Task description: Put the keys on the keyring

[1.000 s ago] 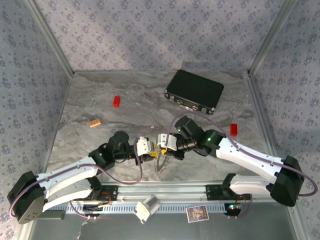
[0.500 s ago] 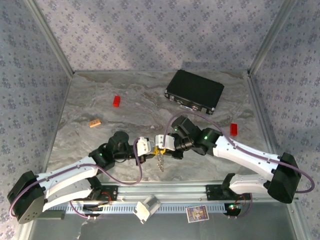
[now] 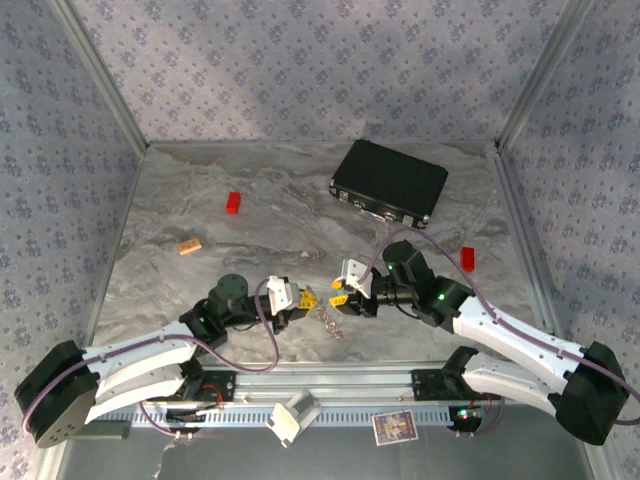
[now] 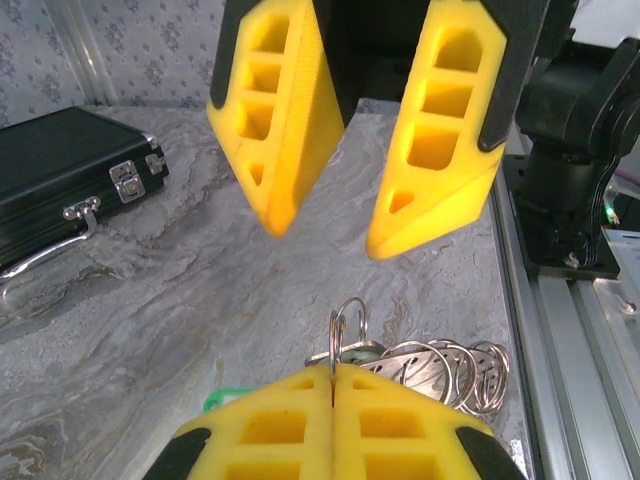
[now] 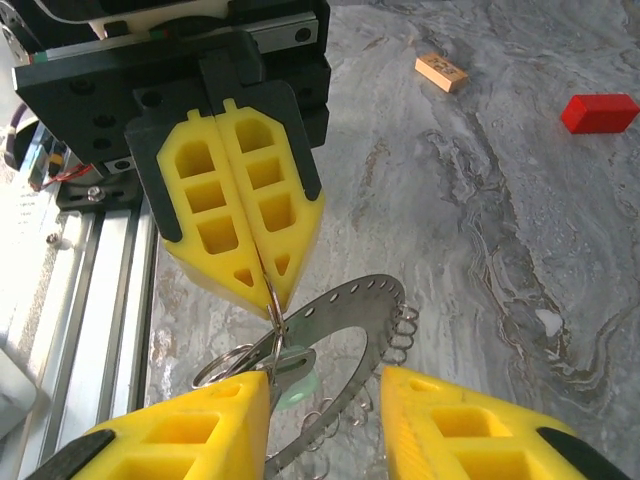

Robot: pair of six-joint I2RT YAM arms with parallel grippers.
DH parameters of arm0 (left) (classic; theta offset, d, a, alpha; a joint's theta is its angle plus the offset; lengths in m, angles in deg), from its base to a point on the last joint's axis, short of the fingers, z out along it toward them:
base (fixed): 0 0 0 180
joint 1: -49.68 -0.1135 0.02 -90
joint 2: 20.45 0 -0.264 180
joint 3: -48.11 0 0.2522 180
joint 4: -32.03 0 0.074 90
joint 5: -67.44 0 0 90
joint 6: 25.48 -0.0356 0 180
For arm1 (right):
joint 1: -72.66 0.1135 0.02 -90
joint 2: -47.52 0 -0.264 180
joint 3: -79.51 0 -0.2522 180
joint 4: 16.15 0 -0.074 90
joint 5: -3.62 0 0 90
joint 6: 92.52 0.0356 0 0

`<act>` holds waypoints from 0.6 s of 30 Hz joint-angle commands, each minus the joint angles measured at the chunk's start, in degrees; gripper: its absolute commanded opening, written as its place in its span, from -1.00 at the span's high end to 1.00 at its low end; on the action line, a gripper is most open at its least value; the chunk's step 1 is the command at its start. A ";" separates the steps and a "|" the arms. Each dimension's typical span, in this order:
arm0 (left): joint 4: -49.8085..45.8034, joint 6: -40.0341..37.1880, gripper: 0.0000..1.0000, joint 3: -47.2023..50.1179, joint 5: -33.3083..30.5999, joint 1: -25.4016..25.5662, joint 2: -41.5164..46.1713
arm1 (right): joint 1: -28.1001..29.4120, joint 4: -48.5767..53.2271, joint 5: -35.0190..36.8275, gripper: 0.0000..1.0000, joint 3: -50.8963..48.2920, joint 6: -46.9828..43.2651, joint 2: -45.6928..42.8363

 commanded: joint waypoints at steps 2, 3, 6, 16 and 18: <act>6.62 2.15 1.00 0.05 0.00 0.43 0.77 | -0.10 -4.23 -3.27 0.31 -0.35 3.82 0.08; 6.62 2.21 1.00 0.08 -0.09 0.44 0.83 | -0.05 -4.13 -3.28 0.31 -0.25 3.94 0.39; 6.36 2.12 1.00 -0.07 -0.18 0.47 0.91 | 0.29 -3.76 -3.80 0.32 0.11 3.95 1.11; 5.81 1.73 1.00 -0.35 -0.27 0.43 1.19 | 0.61 -1.82 -3.22 0.50 1.13 3.42 2.29; 5.86 1.66 1.00 -0.39 -0.27 0.44 1.13 | 0.63 -1.81 -3.63 0.51 1.20 3.47 2.60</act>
